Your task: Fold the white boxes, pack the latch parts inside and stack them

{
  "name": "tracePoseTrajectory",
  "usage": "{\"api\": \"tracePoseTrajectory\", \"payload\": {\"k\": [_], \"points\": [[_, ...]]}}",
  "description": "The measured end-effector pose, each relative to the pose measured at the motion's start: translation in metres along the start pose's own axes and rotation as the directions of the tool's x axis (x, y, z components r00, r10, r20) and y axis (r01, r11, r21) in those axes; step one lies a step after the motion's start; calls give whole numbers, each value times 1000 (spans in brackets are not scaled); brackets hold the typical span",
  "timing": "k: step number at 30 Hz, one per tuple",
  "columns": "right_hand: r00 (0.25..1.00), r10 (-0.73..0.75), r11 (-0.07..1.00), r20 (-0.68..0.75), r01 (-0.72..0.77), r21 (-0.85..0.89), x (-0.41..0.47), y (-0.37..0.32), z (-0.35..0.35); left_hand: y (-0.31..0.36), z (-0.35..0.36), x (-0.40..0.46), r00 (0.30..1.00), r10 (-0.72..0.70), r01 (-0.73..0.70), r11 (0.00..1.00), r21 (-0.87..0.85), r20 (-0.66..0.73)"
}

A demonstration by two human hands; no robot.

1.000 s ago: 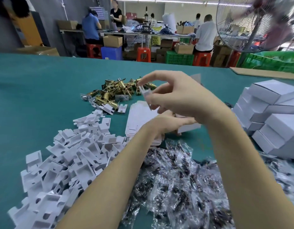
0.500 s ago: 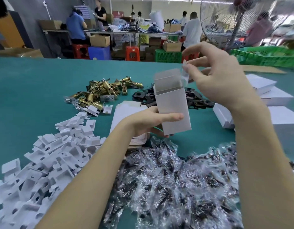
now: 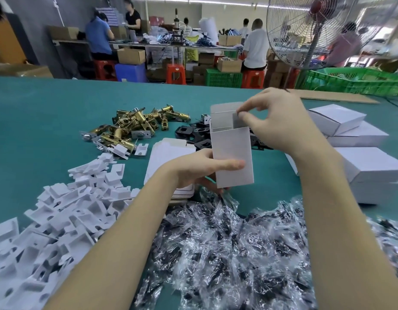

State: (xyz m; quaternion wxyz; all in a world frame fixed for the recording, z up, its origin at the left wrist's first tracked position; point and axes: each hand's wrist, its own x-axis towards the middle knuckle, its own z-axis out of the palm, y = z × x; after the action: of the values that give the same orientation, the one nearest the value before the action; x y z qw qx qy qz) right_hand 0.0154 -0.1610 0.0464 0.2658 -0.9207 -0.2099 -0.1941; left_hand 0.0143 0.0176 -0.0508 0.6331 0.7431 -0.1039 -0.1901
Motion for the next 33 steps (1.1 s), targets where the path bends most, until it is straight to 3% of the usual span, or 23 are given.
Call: {"api": "tracePoseTrajectory", "payload": {"k": [5, 8, 10, 12, 15, 17, 19, 22, 24, 27, 31, 33], "points": [[981, 77, 988, 178, -51, -145, -2, -1, 0, -4, -2, 2, 997, -8, 13, 997, 76, -71], [970, 79, 989, 232, -47, -139, -3, -1, -1, -4, -1, 2, 995, -19, 26, 996, 80, -97], [984, 51, 998, 169, -44, -40, -2, 1, -2, -2, 0, 3, 992, -23, 30, 998, 55, -126], [999, 40, 995, 1, -40, 94, 2, 6, 1, -1, 0, 3, 984, -38, 39, 999, 2, -174], [972, 124, 972, -202, -78, 223, 10, 25, 21, 2, 0, 3, 962, -66, 41, 994, -97, -264], [975, 179, 970, -134, -153, 189, 11, 44, 49, 4, 1, 4, 949, -62, 20, 990, -138, -310], [975, 211, 974, 70, -215, 66, 6, 66, 82, 6, 0, 4, 940, -55, -1, 986, -167, -335], [895, 215, 977, 391, -196, -89, -1, 84, 115, 9, -2, 5, 932, -60, -12, 980, -197, -357], [849, 189, 981, 494, -144, -128, 1, 89, 123, 10, -5, 4, 931, -51, -21, 981, -193, -362], [852, 180, 984, 491, -153, -94, 2, 88, 120, 9, -7, 4, 931, -38, -29, 984, -178, -362], [922, 180, 983, 343, -155, -98, -1, 79, 112, 6, -7, 5, 931, -39, -39, 978, -205, -363], [909, 186, 981, 374, -151, -121, -3, 78, 112, 5, -8, 4, 931, -32, -56, 972, -229, -364]]}}
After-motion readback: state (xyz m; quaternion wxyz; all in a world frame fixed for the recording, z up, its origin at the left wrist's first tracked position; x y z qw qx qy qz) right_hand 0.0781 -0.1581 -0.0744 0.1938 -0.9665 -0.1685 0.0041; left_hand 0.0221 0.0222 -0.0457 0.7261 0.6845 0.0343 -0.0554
